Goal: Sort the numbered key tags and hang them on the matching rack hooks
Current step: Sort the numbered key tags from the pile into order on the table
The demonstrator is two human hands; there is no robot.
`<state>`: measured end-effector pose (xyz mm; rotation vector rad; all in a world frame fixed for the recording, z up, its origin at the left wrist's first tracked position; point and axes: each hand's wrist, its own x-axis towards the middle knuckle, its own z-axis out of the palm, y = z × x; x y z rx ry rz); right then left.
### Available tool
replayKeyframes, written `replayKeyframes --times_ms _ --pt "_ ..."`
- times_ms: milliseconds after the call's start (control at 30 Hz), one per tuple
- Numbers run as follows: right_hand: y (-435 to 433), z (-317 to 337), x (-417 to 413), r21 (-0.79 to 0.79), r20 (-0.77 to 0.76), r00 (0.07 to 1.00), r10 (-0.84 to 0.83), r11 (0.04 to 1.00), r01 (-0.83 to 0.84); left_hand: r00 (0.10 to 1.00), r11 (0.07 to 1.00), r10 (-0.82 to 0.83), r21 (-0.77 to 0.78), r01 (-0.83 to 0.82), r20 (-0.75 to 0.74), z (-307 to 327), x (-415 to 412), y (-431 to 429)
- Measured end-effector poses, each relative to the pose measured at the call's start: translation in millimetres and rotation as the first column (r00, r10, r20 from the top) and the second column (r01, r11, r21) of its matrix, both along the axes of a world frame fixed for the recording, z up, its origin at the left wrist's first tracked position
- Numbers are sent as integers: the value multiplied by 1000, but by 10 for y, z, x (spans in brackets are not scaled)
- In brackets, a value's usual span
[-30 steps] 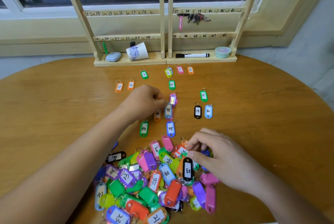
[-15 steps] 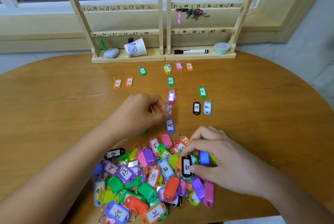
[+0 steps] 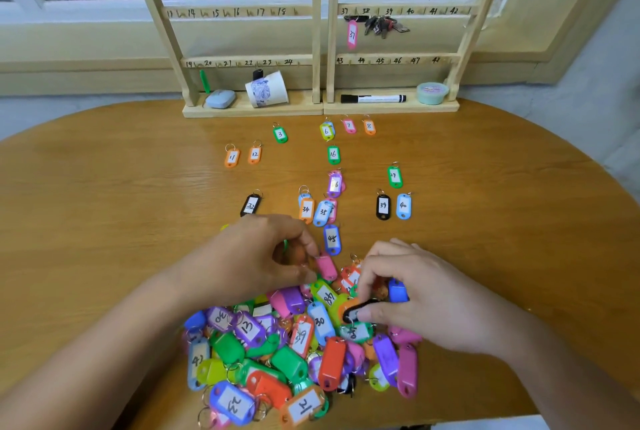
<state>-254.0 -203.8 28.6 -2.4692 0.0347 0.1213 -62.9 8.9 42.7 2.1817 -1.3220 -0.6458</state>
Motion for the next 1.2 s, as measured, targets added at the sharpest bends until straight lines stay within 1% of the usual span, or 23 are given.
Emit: replayKeyframes --times_ms 100,167,200,267,333,433,500,567,633,700,833,933,1000,1067,1133,1200 --pt "-61 0 30 108 -9 1000 -10 994 11 1000 1000 -16 23 16 23 -10 -7 11" --pt "-80 18 52 289 -6 998 -69 955 68 999 999 -23 35 22 34 -22 -8 8" --pt "-75 27 69 409 -2 993 -118 906 108 999 999 -21 36 20 32 -25 -4 6" --pt "-65 28 114 611 0 969 -248 767 196 1000 999 -14 45 13 27 -27 4 4" --pt "-51 16 158 732 -27 929 -369 625 270 999 998 -8 55 6 34 -31 7 3" --pt "-25 9 210 819 -73 866 -495 466 335 1000 998 3 61 -4 29 -36 -2 -3" --pt "-5 13 238 847 -86 840 -535 405 345 1000 998 22 53 -22 -8 -44 -8 -12" --pt "16 20 256 867 -87 829 -552 368 337 996 998 44 40 -41 -78 -43 2 -16" --pt "27 25 265 870 -83 828 -555 364 331 988 998 61 33 -57 -139 -30 26 -15" --pt "32 29 272 863 -77 830 -553 379 332 979 997 77 25 -73 -187 -11 55 -5" --pt "-9 28 295 845 -58 828 -557 415 338 938 993 109 -13 -120 -329 49 114 27" --pt "-56 47 322 820 -32 821 -570 454 347 925 990 103 -50 -130 -365 115 188 55" --pt "-86 59 356 805 -16 815 -579 476 354 919 992 88 -45 -114 -385 150 235 82" --pt "-112 58 400 756 32 813 -582 546 362 909 993 81 -42 -107 -409 159 282 115" --pt "-132 45 455 685 85 808 -583 623 378 898 987 98 -75 -143 -428 154 357 157" --pt "-142 37 528 648 105 810 -577 657 384 890 970 121 -139 -201 -440 145 457 211"
